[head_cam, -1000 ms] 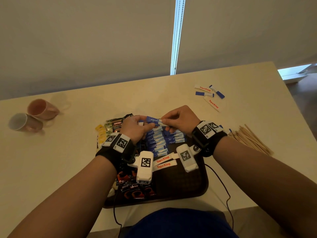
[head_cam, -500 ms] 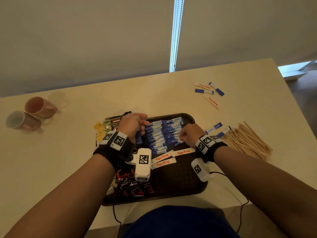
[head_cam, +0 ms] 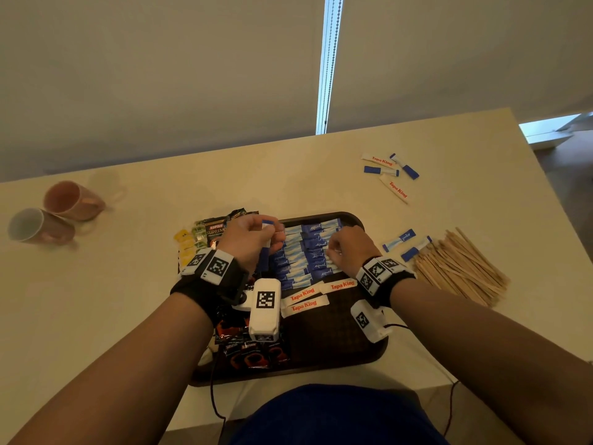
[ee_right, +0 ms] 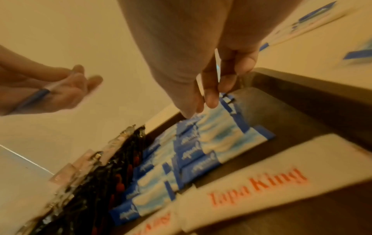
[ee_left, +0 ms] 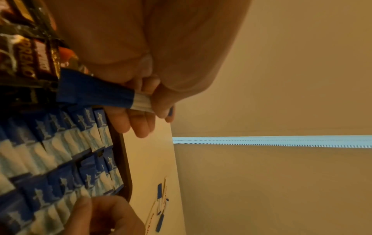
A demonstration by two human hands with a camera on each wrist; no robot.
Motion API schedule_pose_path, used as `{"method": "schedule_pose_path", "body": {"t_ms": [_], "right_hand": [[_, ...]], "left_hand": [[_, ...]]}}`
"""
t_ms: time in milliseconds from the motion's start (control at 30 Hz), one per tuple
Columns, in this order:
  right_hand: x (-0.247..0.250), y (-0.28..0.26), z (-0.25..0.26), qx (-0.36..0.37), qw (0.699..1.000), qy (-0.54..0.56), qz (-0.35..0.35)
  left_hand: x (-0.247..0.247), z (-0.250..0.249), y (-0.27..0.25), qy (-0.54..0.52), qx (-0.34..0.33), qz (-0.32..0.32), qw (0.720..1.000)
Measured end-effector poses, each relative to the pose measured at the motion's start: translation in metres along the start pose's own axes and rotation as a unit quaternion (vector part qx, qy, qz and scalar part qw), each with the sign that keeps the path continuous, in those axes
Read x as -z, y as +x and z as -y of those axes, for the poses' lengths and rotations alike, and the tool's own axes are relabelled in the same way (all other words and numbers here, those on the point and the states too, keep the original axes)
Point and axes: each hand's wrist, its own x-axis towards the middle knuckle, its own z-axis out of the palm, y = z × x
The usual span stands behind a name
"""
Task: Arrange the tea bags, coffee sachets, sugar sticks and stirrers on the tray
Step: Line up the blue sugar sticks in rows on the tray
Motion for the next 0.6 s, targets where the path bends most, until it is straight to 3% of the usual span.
{"method": "schedule_pose_path", "body": {"t_ms": [100,167,200,300,433,600], "right_hand": [[0.013,-0.004,0.019,0.032,0.993,0.109,-0.009],[0.024,-0.007,0.037,0.046,0.973,0.226,0.006],[0.03,-0.009,0.045,0.035,0.952,0.305,0.025],[0.041,-0.013,0.06,-0.05,0.851,0.511,0.114],[0.041,-0.013,0.057,-0.089,0.79,0.58,0.176],[0.037,-0.014,0.044,-0.106,0.744,0.646,0.133]], "left_hand": [[-0.001,-0.002,-0.002,-0.054,0.021,0.007,0.998],[-0.001,-0.006,-0.002,-0.056,0.018,0.012,0.998],[-0.001,-0.007,-0.001,-0.046,0.011,0.005,0.999],[-0.003,-0.007,-0.001,-0.051,0.0,-0.016,0.999],[-0.005,-0.005,-0.003,-0.072,-0.026,-0.006,0.997],[-0.006,0.0,-0.001,-0.126,-0.022,0.006,0.992]]}}
